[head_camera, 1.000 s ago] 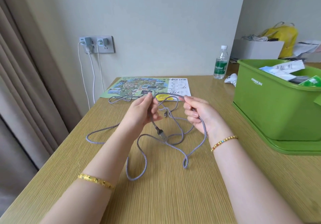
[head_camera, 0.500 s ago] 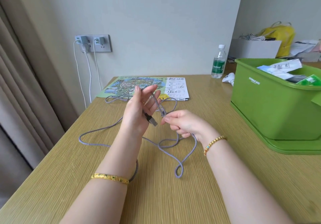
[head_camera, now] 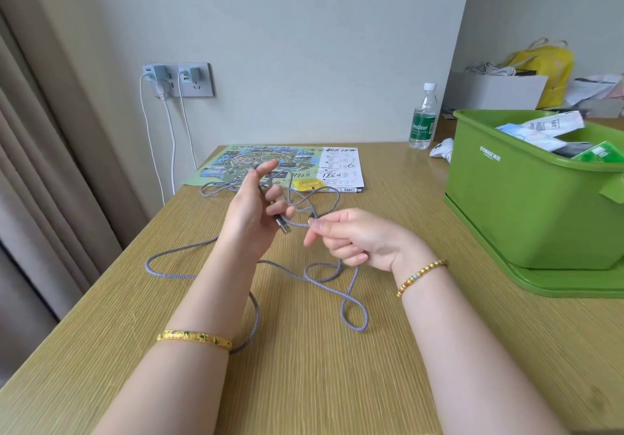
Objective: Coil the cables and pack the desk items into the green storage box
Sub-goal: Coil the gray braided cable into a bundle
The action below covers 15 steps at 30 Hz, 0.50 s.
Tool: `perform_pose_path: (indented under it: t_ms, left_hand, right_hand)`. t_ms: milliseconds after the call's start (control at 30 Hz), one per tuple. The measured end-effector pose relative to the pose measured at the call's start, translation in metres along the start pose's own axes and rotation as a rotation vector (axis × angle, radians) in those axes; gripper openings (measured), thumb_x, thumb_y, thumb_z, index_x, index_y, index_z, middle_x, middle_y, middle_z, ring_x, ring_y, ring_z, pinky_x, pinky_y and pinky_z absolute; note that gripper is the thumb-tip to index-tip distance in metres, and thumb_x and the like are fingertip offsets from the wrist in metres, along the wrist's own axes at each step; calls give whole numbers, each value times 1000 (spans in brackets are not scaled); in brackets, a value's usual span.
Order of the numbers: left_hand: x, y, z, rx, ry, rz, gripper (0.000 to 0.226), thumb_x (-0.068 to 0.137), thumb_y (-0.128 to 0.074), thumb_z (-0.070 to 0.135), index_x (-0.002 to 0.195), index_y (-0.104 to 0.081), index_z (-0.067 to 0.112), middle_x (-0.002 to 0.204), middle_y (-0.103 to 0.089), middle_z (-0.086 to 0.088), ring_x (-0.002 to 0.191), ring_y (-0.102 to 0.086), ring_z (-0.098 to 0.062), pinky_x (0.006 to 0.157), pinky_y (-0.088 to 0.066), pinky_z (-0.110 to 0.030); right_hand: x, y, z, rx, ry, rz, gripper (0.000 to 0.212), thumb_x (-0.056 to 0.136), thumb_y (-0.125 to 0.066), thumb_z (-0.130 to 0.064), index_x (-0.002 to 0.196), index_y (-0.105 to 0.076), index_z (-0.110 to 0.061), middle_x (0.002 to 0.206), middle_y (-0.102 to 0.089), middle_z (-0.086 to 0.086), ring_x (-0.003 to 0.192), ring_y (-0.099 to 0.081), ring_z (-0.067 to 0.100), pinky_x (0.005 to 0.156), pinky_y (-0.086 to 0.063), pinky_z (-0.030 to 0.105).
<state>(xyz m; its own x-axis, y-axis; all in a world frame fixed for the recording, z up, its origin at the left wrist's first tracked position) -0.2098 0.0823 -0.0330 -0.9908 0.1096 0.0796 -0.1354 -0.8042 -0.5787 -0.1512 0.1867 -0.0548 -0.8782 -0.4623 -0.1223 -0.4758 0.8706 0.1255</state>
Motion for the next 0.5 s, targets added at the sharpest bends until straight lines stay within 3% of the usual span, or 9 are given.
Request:
perform_pose_path:
  t_ms: [100, 200, 300, 400, 500]
  left_hand:
    - [1, 9, 7, 0, -15, 74, 30, 101, -27, 30, 99, -55, 19, 44, -22, 9, 33, -19, -6, 32, -24, -14]
    - [0, 21, 14, 80, -37, 160, 27, 99, -28, 26, 96, -54, 20, 43, -23, 10, 34, -18, -7, 31, -17, -15]
    - [1, 20, 9, 210, 1, 154, 19, 97, -31, 19, 84, -44, 19, 46, -26, 7, 32, -19, -5, 32, -14, -11]
    - [2, 4, -8, 437, 83, 23, 28, 101, -29, 20, 72, -29, 19, 52, -25, 4, 32, -18, -4, 32, -15, -10]
    - [-2, -8, -22, 542, 138, -110, 23, 101, -34, 27, 80, -39, 19, 56, -26, 5, 35, -19, -4, 31, -16, -12]
  right_hand:
    - [-8, -12, -14, 145, 100, -142, 23, 86, -54, -31, 86, -67, -12, 48, -28, -12, 36, -24, 0, 37, -32, 14]
    - [-13, -7, -27, 258, 209, -155, 19, 84, -55, -26, 84, -65, -10, 48, -33, -11, 39, -33, 2, 63, -55, 26]
    - [-13, 10, -32, 421, 292, -64, 16, 83, -56, -21, 80, -64, -8, 50, -37, -8, 44, -39, 5, 80, -56, 35]
    - [-9, 19, -28, 514, 300, 16, 18, 83, -54, -21, 84, -65, -6, 51, -38, -7, 46, -41, 6, 70, -57, 29]
    - [-6, 21, -28, 552, 297, 18, 26, 85, -51, -24, 91, -63, -2, 49, -36, -9, 43, -36, 4, 44, -41, 17]
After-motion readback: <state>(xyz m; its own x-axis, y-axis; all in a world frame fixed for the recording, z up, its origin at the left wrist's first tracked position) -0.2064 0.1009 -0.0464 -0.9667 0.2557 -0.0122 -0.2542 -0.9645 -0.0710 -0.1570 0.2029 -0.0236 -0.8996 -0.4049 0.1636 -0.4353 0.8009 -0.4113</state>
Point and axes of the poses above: each hand's wrist, its own x-axis towards the middle knuckle, its own y-axis out of the back of the hand, z = x × y, the point moved 10 cm from there along x, towards the middle knuckle
